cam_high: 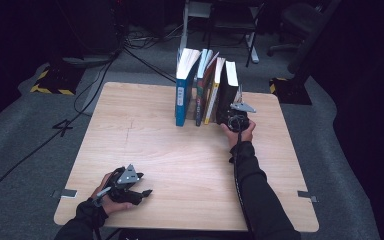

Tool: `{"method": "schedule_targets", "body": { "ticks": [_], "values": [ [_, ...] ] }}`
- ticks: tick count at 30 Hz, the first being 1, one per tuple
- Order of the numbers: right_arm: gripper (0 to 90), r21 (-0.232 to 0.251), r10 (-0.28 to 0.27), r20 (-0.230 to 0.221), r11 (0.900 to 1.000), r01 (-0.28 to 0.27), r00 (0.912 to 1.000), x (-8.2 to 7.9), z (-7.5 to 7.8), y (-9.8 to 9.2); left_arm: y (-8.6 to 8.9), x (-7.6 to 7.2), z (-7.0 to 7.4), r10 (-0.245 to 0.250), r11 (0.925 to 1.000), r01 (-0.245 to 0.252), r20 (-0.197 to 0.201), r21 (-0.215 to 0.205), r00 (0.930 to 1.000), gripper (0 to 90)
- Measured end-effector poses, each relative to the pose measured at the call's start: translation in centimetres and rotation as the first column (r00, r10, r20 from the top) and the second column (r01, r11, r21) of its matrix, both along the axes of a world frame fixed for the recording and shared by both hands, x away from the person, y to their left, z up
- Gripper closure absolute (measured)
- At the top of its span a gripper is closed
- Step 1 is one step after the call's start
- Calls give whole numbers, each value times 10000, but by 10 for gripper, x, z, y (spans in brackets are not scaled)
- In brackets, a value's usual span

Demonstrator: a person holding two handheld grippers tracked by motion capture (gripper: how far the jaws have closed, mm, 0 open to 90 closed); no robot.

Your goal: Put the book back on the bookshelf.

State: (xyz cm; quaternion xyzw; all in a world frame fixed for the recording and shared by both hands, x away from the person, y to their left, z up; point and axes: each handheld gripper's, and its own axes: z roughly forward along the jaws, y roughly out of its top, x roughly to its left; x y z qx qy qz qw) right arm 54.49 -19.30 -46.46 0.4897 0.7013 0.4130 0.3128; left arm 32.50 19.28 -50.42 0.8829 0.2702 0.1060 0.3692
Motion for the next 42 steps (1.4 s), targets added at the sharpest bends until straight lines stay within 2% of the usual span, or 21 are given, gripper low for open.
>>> {"method": "schedule_targets", "body": {
  "ticks": [2, 10, 14, 24, 29, 31, 32, 34, 35, 36, 37, 38, 39, 42],
  "values": [
    [508, -147, 311, -12, 9994, -311, 9995, -2, 4, -4, 0, 0, 0, 7, 10000, -7, -1, 1, 10000, 310],
    [459, -635, 855, -236, 9942, -868, 9961, -5, 11, -5, 0, 0, 0, 24, 10000, -24, -6, -1, 10000, 308],
    [439, -878, 1285, -453, 9873, -1321, 9907, -7, 12, -6, 0, 0, 0, 25, 10000, -25, -8, 3, 10000, 306],
    [391, -1561, 1615, -663, 9730, -1701, 9846, -13, 19, -10, 0, 0, 0, 41, 10000, -41, -6, 12, 10000, 305],
    [366, -1864, 2036, -1049, 9575, -2203, 9734, -17, 21, -12, 0, 0, 0, 51, 10000, -51, -8, 8, 10000, 304],
    [364, -1890, 2304, -1368, 9486, -2537, 9634, -19, 22, -14, 0, 0, 0, 49, 10000, -49, -7, 12, 10000, 304],
    [364, -1890, 2304, -1368, 9486, -2537, 9634, -19, 22, -14, 0, 0, 0, 48, 10000, -48, -8, 12, 10000, 304],
    [352, -2237, 2540, -1678, 9312, -2878, 9525, -23, 23, -15, 0, 0, 0, 46, 10000, -46, -8, 6, 10000, 304],
    [352, -2237, 2540, -1678, 9312, -2878, 9525, -23, 23, -15, 0, 0, 0, 46, 10000, -46, -8, 6, 10000, 304],
    [341, -2289, 2733, -1910, 9216, -3135, 9428, -25, 22, -17, 0, 0, 0, 46, 10000, -46, -8, 11, 10000, 304],
    [341, -2289, 2733, -1910, 9216, -3135, 9428, -25, 22, -17, 0, 0, 0, 47, 10000, -47, -9, 7, 10000, 304],
    [335, -2308, 2791, -2027, 9179, -3228, 9386, -26, 22, -17, 0, 0, 0, 46, 10000, -46, -10, 10, 10000, 304],
    [335, -2410, 2879, -2200, 9098, -3379, 9321, -28, 21, -18, 0, 0, 0, 55, 10000, -55, -9, 1, 10000, 304],
    [322, -2487, 3026, -2394, 8994, -3595, 9226, -33, 20, -20, 0, 0, 0, 59, 10000, -59, -12, -1, 10000, 303]
  ]
}}
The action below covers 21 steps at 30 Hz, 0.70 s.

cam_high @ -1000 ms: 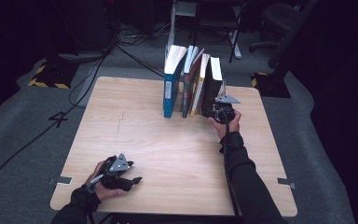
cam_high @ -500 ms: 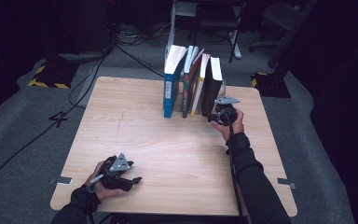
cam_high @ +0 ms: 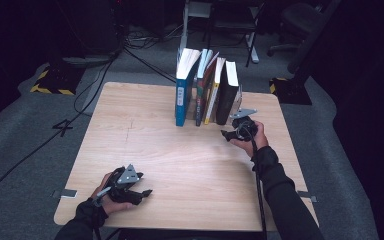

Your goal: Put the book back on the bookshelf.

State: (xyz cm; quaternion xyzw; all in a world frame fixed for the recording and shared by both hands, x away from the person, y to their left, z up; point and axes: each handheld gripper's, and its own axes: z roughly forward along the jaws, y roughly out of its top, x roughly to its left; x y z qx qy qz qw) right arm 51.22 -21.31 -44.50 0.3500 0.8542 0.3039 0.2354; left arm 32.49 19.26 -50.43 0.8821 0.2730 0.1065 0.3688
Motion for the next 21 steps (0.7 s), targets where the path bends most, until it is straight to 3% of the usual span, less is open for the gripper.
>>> {"method": "schedule_targets", "body": {
  "ticks": [9, 12, 21],
  "values": [
    [307, -106, 550, -231, 9984, -553, 9982, -17, -2, -9, 0, 0, 0, 1, 10000, -1, -4, -3, 10000, 302],
    [294, -477, 579, -183, 9971, -587, 9982, -24, -3, -12, 0, 0, 0, 3, 10000, -3, -7, -6, 10000, 301],
    [283, -444, 1043, -149, 9935, -1049, 9944, -44, 1, -22, 0, 0, 0, 5, 10000, -5, -7, -4, 10000, 300]
  ]
}}
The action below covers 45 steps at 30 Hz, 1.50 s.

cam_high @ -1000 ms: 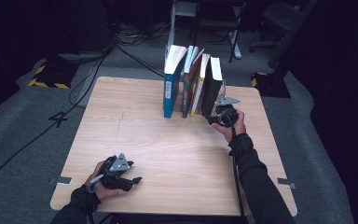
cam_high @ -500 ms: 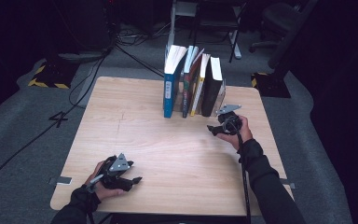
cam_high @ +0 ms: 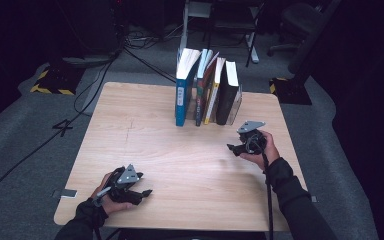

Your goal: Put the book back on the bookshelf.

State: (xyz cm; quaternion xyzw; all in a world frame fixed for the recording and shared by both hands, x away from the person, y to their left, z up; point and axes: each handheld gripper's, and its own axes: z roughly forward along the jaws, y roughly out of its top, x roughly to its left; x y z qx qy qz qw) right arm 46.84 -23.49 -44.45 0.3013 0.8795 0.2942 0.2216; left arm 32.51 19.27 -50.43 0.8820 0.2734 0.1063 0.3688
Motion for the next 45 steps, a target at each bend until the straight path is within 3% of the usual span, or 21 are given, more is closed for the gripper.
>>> {"method": "schedule_targets", "body": {
  "ticks": [7, 21, 33, 45],
  "values": [
    [283, 20, 253, 84, 9997, -253, 9996, -17, 3, -9, 0, 0, 0, 8, 10000, -8, 2, 2, 10000, 300],
    [287, -561, 864, 62, 9947, -859, 9962, -53, 2, -23, 0, 0, 0, 55, 10000, -55, -21, -26, 10000, 297],
    [286, -646, 906, -30, 9938, -906, 9959, -80, -8, -43, 0, 0, 0, 69, 10000, -69, -15, -30, 10000, 294],
    [289, -305, 644, -124, 9974, -648, 9978, -104, -17, -73, 0, 0, 0, 79, 10000, -79, -24, -32, 10000, 293]
  ]
}}
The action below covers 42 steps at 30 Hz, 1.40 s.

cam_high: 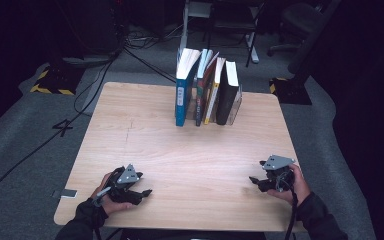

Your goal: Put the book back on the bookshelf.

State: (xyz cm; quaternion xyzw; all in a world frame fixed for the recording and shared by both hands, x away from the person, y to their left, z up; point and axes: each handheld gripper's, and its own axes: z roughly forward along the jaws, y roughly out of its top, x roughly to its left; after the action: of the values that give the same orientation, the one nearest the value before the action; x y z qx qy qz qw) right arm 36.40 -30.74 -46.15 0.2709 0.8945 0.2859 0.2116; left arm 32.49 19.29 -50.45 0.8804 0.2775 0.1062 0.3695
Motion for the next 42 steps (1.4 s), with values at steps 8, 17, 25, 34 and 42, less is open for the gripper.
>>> {"method": "schedule_targets", "body": {
  "ticks": [8, 17, 25, 34, 42],
  "values": [
    [290, 532, -285, -128, 9982, 291, 9995, -13, -14, -24, 0, 0, 0, 11, 10000, -11, 2, 3, 10000, 293],
    [288, 1623, -707, -198, 9840, 730, 9973, -33, -29, -55, 0, 1, 0, 42, 10000, -42, -1, 13, 10000, 292],
    [287, 2143, -1246, -380, 9681, 1299, 9915, -42, -39, -77, 0, 1, 0, 99, 9999, -99, -1, 27, 10000, 290],
    [229, 2497, -2009, -829, 9440, 2155, 9761, -43, -43, -97, 0, 1, 0, 158, 9999, -158, -13, 16, 9999, 289],
    [226, 2490, -2001, -823, 9445, 2145, 9763, -43, -43, -96, 0, 1, 0, 153, 9999, -153, -5, 33, 9999, 288]
  ]
}}
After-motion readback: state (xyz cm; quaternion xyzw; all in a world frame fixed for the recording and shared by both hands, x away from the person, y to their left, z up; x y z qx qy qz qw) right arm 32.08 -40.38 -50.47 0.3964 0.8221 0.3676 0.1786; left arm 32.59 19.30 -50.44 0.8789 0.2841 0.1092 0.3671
